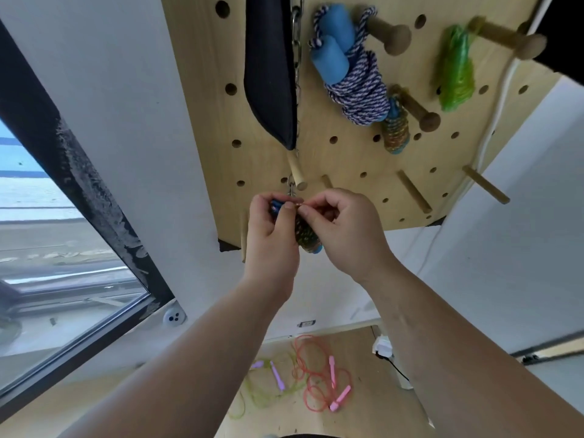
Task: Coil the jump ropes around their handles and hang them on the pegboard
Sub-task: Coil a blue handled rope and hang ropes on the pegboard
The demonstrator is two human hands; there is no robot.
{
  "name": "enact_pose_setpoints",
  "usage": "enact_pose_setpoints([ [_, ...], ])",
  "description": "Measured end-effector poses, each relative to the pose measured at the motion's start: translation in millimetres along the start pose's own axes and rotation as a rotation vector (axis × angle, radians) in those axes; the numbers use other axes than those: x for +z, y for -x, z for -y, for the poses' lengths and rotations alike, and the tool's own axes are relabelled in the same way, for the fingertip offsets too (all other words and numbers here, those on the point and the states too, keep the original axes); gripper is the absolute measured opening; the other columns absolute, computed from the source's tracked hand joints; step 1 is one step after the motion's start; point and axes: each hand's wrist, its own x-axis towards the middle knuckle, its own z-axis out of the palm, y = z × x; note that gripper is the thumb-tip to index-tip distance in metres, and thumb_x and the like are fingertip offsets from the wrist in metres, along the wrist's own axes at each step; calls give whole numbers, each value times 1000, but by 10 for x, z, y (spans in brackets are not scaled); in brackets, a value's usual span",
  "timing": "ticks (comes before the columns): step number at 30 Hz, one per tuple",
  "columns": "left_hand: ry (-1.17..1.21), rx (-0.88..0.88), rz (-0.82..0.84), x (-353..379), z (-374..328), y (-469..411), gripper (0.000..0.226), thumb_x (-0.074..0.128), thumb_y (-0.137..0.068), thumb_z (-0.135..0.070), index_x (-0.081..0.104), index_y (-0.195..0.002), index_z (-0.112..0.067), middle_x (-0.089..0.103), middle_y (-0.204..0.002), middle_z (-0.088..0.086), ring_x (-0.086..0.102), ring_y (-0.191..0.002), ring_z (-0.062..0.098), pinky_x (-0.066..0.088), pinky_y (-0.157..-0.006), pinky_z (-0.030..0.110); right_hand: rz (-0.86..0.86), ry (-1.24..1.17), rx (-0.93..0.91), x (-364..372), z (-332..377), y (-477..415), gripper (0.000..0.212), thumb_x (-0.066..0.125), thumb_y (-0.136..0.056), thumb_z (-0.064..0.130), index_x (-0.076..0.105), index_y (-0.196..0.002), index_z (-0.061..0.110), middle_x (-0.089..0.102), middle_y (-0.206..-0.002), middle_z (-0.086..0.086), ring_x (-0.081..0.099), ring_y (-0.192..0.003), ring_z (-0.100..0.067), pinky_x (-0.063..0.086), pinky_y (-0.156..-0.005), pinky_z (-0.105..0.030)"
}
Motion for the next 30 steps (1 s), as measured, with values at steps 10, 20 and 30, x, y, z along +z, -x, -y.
enact_pose_setpoints([
  [10, 30, -24, 172, -96, -126, 52, 11, 52, -105, -13, 56, -114, -10, 61, -120, 22, 65, -108, 30, 59, -88, 57, -167, 30, -121, 76, 4, -90, 3, 65, -97, 18, 64, -95, 19, 68, -92, 7, 65, -86, -3, 51, -73, -12],
  [20, 117, -63, 69, -35, -168, -64, 10, 58, -102, -13, 60, -111, -12, 64, -108, 10, 64, -102, 26, 58, -84, 50, -245, 4, -122, 124, -90, -120, 8, 65, -97, 21, 69, -95, 14, 70, -89, 3, 68, -86, -12, 60, -71, -39],
  [30, 145, -95, 97, -23, -163, -134, 11, 59, -101, -13, 59, -112, -10, 66, -101, 5, 66, -98, 22, 58, -89, 56, -182, -195, 48, 78, -110, -217, 8, 64, -99, 17, 69, -92, 17, 65, -73, 12, 63, -72, -6, 60, -63, -34],
])
